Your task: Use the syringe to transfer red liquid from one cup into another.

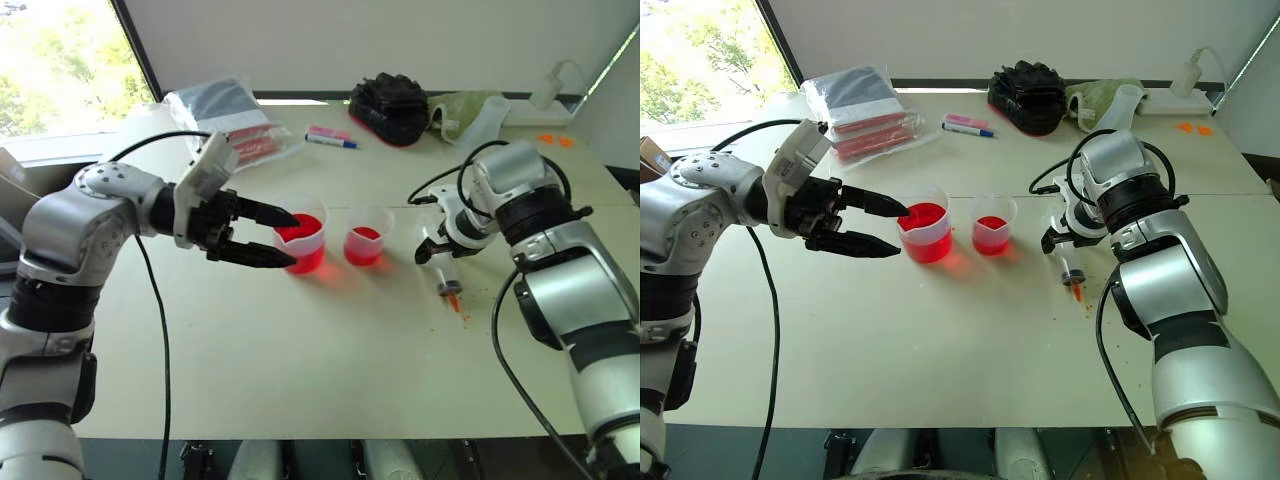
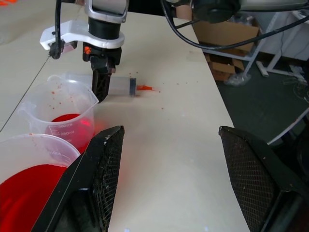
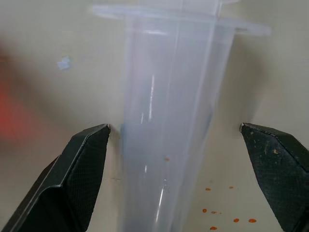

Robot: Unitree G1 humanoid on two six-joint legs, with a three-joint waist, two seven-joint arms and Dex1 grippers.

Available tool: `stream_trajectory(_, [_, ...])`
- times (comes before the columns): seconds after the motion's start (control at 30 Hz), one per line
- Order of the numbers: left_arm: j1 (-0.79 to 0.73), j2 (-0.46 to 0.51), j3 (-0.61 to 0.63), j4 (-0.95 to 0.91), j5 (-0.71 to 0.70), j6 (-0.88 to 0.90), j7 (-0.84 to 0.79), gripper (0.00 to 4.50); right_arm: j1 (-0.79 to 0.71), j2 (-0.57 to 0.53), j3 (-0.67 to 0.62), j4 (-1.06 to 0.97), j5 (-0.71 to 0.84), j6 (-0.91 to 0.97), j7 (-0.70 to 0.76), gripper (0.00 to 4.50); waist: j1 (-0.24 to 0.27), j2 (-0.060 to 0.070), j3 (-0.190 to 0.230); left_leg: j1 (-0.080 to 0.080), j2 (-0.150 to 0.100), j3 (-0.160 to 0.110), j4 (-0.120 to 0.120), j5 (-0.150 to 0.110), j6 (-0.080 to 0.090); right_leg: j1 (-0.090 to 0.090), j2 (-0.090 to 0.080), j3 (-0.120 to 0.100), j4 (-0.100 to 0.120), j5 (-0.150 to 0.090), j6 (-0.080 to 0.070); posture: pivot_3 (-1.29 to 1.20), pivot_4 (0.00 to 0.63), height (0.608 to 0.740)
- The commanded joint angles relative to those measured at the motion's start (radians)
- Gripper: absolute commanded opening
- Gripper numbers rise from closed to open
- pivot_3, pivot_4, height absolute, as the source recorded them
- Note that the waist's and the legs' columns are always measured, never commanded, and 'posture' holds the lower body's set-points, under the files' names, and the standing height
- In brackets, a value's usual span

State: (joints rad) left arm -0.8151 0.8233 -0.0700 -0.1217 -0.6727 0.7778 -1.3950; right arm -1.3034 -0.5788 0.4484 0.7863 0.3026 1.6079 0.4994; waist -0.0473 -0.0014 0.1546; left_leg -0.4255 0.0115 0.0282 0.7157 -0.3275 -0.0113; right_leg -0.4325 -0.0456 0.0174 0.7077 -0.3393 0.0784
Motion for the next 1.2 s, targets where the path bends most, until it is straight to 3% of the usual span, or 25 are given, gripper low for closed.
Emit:
stream_trajectory(0.03, [-0.001,0.016,0.035,-0.029,-0.018,-0.001,0.001,3.28,0.014,-0.013,0.020,-0.036,0.042,0.006,-0.010,4.45,-0.001,0.000,0.000,0.000,0.000,0.000,0.000,0.000,0.000,0.000,0.000,0.000,0.000,0.000,0.000,0.00,0.150,0.711])
stream_trajectory(0.13, [0.000,0.014,0.038,-0.031,-0.019,-0.001,0.009,3.28,0.018,-0.009,0.008,-0.043,0.045,0.006,-0.036,3.69,0.000,0.000,0.000,0.000,0.000,0.000,0.000,0.000,0.000,0.000,0.000,0.000,0.000,0.000,0.000,0.00,0.150,0.711])
stream_trajectory(0.3, [0.007,0.012,0.040,-0.036,-0.023,0.000,0.017,3.28,0.022,-0.001,-0.009,-0.048,0.045,0.006,-0.062,1.43,0.002,0.000,0.000,0.000,0.000,0.000,0.000,0.000,0.000,0.000,0.000,0.000,0.000,0.000,0.000,0.00,0.150,0.711])
stream_trajectory(0.53, [0.026,0.021,0.059,-0.050,-0.033,0.004,0.039,3.28,0.085,-0.040,-0.061,-0.149,0.056,0.006,-0.100,1.38,0.003,-0.003,-0.002,0.000,0.000,0.000,0.001,0.000,0.000,0.001,0.000,0.000,0.000,0.000,0.000,0.00,0.150,0.711])
stream_trajectory(0.73, [0.031,0.024,0.110,-0.030,-0.049,0.022,0.077,3.28,0.198,-0.051,-0.311,-0.405,0.049,0.006,-0.203,1.38,0.003,-0.005,-0.003,0.000,0.000,-0.001,0.003,0.000,0.000,0.002,0.000,0.000,0.000,0.000,0.000,0.00,0.150,0.711])
stream_trajectory(0.93, [0.035,0.031,0.114,-0.010,-0.042,0.011,0.072,3.28,0.143,0.003,-0.550,-0.538,0.022,0.003,-0.292,1.38,0.002,-0.004,-0.003,0.000,0.000,0.000,0.002,0.000,0.000,0.000,0.000,0.000,0.002,0.000,0.001,0.00,0.150,0.711])
stream_trajectory(1.07, [0.035,0.033,0.097,0.008,-0.016,-0.012,0.067,3.28,0.133,0.032,-0.578,-0.684,0.026,-0.109,-0.290,1.38,0.002,-0.004,-0.003,0.000,0.000,0.000,0.001,0.000,0.000,-0.001,0.000,0.000,0.003,0.000,0.001,0.00,0.150,0.711])
stream_trajectory(1.2, [0.037,0.049,0.096,0.022,0.008,-0.031,0.057,3.28,0.123,0.098,-0.627,-0.769,0.042,-0.403,-0.251,1.38,0.001,-0.004,-0.002,0.000,0.000,0.000,0.001,0.000,0.000,-0.001,0.000,0.001,0.003,0.000,0.001,0.00,0.150,0.711])
